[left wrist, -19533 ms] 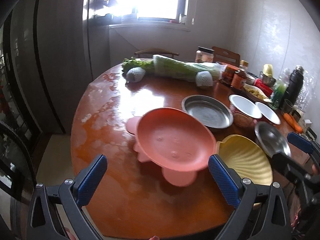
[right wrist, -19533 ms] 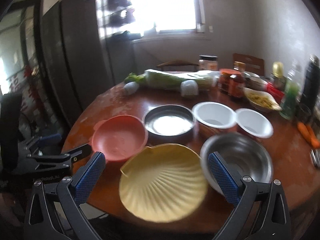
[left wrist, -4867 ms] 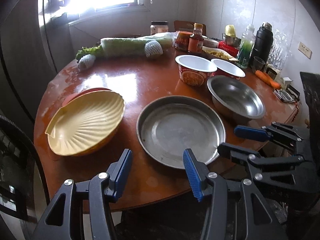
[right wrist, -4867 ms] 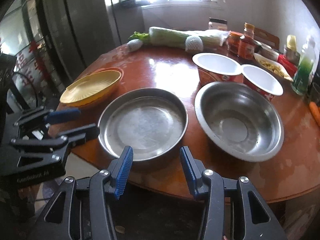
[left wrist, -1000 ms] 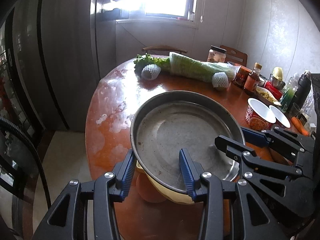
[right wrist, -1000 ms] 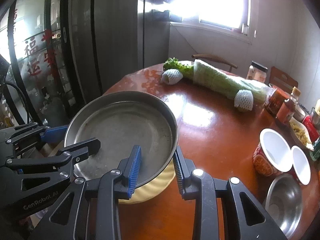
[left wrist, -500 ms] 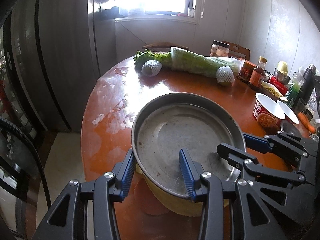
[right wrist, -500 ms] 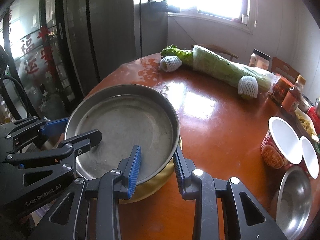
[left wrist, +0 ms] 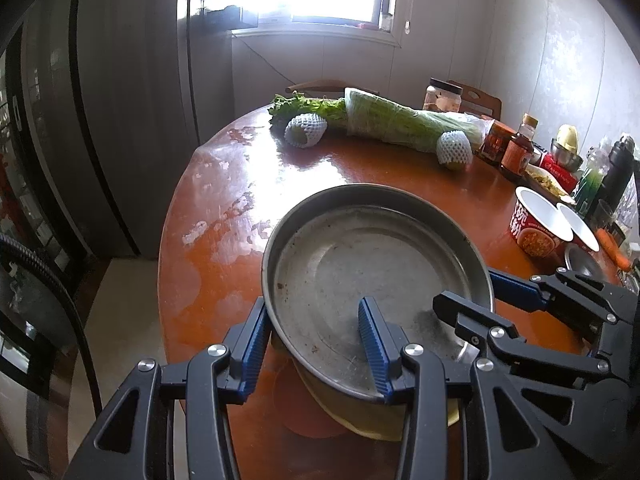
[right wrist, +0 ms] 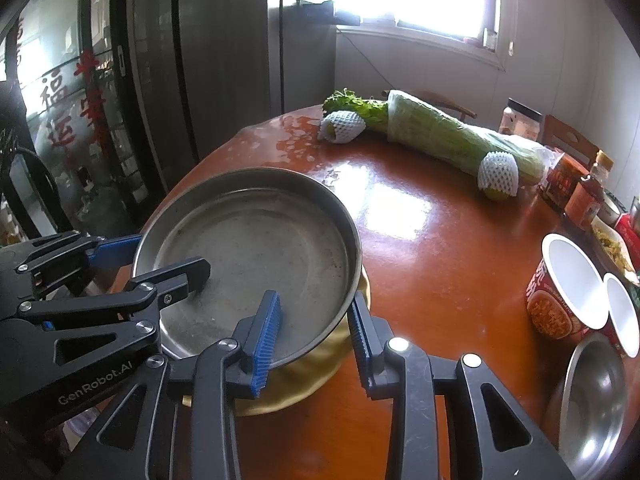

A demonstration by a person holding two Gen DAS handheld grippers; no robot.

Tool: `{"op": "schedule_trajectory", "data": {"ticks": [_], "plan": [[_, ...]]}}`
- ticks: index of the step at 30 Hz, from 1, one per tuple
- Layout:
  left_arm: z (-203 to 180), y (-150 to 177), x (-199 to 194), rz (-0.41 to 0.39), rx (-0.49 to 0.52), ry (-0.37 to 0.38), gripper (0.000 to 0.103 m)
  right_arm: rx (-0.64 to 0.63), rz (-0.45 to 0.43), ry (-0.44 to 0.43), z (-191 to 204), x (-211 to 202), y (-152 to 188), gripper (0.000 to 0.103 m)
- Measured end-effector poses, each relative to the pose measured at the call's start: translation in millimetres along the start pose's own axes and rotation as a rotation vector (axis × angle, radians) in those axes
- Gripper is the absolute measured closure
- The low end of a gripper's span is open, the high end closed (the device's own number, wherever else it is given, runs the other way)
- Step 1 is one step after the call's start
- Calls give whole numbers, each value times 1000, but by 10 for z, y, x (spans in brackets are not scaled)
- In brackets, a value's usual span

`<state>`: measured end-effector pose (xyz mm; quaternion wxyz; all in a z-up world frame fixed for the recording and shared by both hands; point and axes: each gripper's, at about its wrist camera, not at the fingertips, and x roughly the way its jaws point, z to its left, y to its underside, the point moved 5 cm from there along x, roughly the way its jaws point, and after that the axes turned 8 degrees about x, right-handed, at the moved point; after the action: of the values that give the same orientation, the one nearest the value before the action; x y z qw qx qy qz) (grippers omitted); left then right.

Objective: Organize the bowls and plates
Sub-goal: 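Lower the steel tray onto the yellow shell plate with both tools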

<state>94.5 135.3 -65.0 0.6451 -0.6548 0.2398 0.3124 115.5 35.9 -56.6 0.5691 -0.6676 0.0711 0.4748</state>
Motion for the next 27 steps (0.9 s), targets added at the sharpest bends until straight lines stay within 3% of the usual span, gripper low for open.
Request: {"op": "schedule_trajectory", "data": {"ticks": [15, 27], "plan": [[32, 17, -48, -9, -15, 3, 56, 7, 2, -3, 14, -53, 8, 65], [117, 0, -113, -22, -31, -10, 55, 2, 3, 3, 31, -51, 11, 56]]}}
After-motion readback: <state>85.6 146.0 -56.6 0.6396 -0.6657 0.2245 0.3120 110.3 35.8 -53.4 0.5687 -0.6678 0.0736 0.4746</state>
